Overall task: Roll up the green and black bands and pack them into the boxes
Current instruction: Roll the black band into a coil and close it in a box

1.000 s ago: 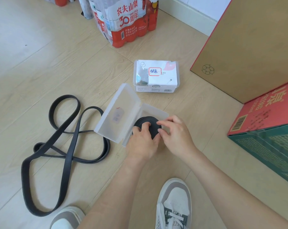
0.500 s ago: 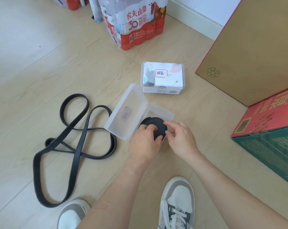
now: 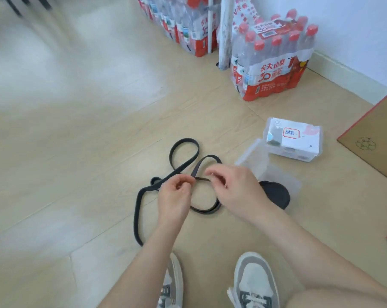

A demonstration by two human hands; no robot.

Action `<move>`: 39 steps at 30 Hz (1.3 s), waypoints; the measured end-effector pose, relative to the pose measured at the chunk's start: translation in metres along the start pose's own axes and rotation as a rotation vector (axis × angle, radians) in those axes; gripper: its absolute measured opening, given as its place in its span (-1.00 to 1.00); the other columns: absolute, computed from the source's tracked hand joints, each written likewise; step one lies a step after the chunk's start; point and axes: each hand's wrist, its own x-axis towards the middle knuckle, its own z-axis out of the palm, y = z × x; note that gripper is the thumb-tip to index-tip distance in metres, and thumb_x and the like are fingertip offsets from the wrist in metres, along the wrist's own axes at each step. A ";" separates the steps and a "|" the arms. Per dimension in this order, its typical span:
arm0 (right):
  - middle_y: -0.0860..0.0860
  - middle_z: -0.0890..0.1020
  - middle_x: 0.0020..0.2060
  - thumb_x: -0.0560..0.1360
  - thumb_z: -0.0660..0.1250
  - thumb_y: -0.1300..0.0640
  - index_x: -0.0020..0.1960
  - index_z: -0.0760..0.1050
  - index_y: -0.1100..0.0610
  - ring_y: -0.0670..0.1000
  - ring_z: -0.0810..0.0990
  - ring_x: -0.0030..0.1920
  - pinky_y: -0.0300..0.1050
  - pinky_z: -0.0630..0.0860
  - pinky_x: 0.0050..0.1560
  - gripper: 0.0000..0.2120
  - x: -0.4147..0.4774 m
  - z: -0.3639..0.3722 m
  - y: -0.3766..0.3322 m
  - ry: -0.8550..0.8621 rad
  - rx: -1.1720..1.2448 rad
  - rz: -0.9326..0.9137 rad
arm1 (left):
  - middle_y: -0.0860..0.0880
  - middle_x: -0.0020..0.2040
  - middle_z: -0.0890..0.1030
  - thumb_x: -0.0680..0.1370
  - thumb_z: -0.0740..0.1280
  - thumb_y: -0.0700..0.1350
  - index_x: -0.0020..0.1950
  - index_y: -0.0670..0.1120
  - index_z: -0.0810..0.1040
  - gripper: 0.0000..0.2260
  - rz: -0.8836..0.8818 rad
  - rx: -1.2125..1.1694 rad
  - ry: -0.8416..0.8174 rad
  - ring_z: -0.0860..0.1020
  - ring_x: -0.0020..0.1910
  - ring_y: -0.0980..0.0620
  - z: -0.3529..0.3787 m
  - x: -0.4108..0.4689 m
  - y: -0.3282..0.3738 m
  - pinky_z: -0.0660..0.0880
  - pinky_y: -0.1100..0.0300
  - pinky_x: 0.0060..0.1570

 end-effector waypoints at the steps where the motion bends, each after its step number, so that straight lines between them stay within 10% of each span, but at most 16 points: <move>1: -0.06 0.63 -0.12 0.54 0.21 0.20 0.10 0.59 0.09 -0.03 0.52 -0.13 -0.11 0.42 -0.11 -0.78 -0.001 0.022 0.002 -0.172 -0.068 0.003 | 0.06 -0.28 0.65 0.42 0.21 -0.29 -0.22 -0.02 0.64 -0.74 -0.051 0.047 -0.010 0.53 -0.35 0.08 -0.009 0.007 -0.014 0.48 0.13 -0.25; 5: 0.04 0.48 0.23 0.49 0.20 0.28 0.39 0.32 0.08 0.11 0.37 0.29 -0.07 0.41 0.22 -0.52 -0.018 0.101 0.043 -0.599 -0.404 0.038 | 0.05 0.11 0.62 0.44 0.25 -0.20 0.07 0.07 0.60 -0.71 -0.151 0.411 -0.167 0.56 0.04 0.05 -0.026 0.025 -0.076 0.53 0.09 0.08; 9: 0.05 0.37 0.31 0.43 0.29 0.37 0.50 0.08 0.10 0.09 0.21 0.39 -0.06 0.47 0.17 -0.28 -0.029 0.129 0.068 -0.676 -0.562 0.181 | -0.05 0.51 0.12 0.47 0.29 -0.14 0.50 0.05 0.13 -0.37 0.048 0.747 -0.301 0.22 0.37 -0.16 -0.024 0.036 -0.114 0.23 0.11 0.30; 15: 0.04 0.48 0.17 0.48 0.25 0.35 0.31 0.33 0.12 0.07 0.36 0.22 -0.13 0.37 0.00 -0.57 -0.011 0.131 0.056 -0.694 -0.677 -0.009 | -0.14 0.44 0.13 0.44 0.28 -0.28 0.48 0.20 -0.16 -0.17 0.197 1.013 -0.241 0.39 0.15 -0.13 -0.016 0.051 -0.129 0.46 0.11 -0.05; 19: 0.00 0.49 -0.01 0.48 0.14 0.34 0.17 0.46 0.07 0.05 0.35 0.04 -0.12 0.41 0.02 -0.67 0.002 0.105 0.034 -0.730 -0.567 -0.071 | -0.11 0.46 0.14 0.44 0.31 -0.16 0.49 0.13 -0.20 -0.17 0.318 1.223 -0.108 0.24 0.34 -0.16 -0.042 0.088 -0.121 0.36 -0.11 0.19; 23: -0.02 0.51 -0.03 0.47 0.13 0.33 0.12 0.50 0.05 0.03 0.35 0.06 -0.11 0.43 0.01 -0.67 0.007 0.077 0.013 -0.794 -0.582 -0.168 | -0.01 0.18 0.50 0.45 0.23 -0.13 0.26 -0.02 0.30 -0.62 0.046 1.287 -0.332 0.46 0.15 -0.09 -0.065 0.116 -0.120 0.30 -0.14 0.19; 28: -0.05 0.41 -0.08 0.43 0.18 0.31 -0.13 0.42 0.02 0.02 0.35 0.08 -0.13 0.29 -0.20 -0.80 0.044 0.034 -0.035 -0.718 -0.683 -0.295 | -0.11 -0.26 0.59 0.44 0.32 -0.12 -0.17 -0.17 0.56 -0.88 -0.287 0.715 -0.595 0.55 -0.30 -0.04 -0.132 0.110 -0.081 0.51 0.20 -0.29; 35: 0.10 0.48 -0.28 0.30 0.18 0.36 -0.36 0.44 0.12 0.15 0.50 -0.22 -0.09 0.36 -0.45 -0.81 0.117 -0.047 -0.136 -0.089 -0.927 -0.815 | -0.11 -0.31 0.57 0.59 0.28 -0.01 -0.01 -0.21 0.57 -0.74 0.050 0.207 -0.086 0.59 -0.43 0.02 -0.260 0.066 0.117 0.63 0.11 -0.26; 39: 0.13 0.51 0.10 0.46 0.28 0.30 0.17 0.56 0.05 0.17 0.45 0.13 0.03 0.44 -0.10 -0.67 0.149 -0.094 -0.199 0.206 -0.957 -0.621 | -0.10 -0.39 0.57 0.60 0.21 0.09 -0.09 -0.15 0.59 -0.66 0.189 0.006 0.170 0.58 -0.50 0.01 -0.316 -0.001 0.203 0.57 0.14 -0.37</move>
